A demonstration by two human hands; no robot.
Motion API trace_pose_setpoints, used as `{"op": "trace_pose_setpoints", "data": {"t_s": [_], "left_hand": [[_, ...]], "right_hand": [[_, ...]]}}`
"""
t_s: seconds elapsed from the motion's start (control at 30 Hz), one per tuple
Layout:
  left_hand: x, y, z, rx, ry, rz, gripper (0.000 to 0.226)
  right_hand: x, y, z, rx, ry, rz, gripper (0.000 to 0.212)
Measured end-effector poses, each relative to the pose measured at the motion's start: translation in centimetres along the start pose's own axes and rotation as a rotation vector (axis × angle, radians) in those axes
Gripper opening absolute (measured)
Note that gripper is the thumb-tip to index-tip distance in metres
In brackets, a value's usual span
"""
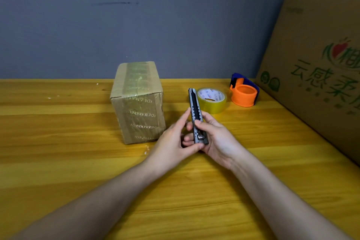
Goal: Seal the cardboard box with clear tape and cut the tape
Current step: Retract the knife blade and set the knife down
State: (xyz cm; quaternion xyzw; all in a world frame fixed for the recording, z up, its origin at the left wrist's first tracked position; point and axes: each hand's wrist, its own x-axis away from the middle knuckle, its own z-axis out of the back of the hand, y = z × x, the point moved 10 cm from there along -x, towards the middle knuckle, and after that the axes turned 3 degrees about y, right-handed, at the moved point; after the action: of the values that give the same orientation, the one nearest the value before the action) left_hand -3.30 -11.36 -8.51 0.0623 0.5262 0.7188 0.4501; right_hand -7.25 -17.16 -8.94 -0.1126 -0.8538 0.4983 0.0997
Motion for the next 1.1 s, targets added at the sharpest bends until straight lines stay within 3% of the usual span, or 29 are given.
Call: {"op": "trace_pose_setpoints", "data": {"t_s": [0.2, 0.6, 0.77, 0.93, 1.1], "left_hand": [[0.02, 0.04, -0.12, 0.017, 0.003, 0.004, 0.092], [-0.22, -0.30, -0.02, 0.057, 0.002, 0.003, 0.096], [-0.09, -0.05, -0.30, 0.186, -0.022, 0.016, 0.102], [-0.31, -0.36, -0.18, 0.297, -0.011, 0.032, 0.078], [-0.35, -0.34, -0.47, 0.316, -0.052, 0.033, 0.085]], "right_hand": [[-0.19, 0.04, 0.17, 0.028, 0.033, 0.031, 0.020], [-0.13, 0.09, -0.25, 0.016, -0.039, 0.004, 0.037], [0.02, -0.02, -0.54, -0.014, -0.050, 0.011, 0.039], [0.19, -0.26, -0.76, -0.014, -0.064, 0.020, 0.036], [-0.02, 0.30, -0.64, 0.004, -0.038, 0.029, 0.032]]}}
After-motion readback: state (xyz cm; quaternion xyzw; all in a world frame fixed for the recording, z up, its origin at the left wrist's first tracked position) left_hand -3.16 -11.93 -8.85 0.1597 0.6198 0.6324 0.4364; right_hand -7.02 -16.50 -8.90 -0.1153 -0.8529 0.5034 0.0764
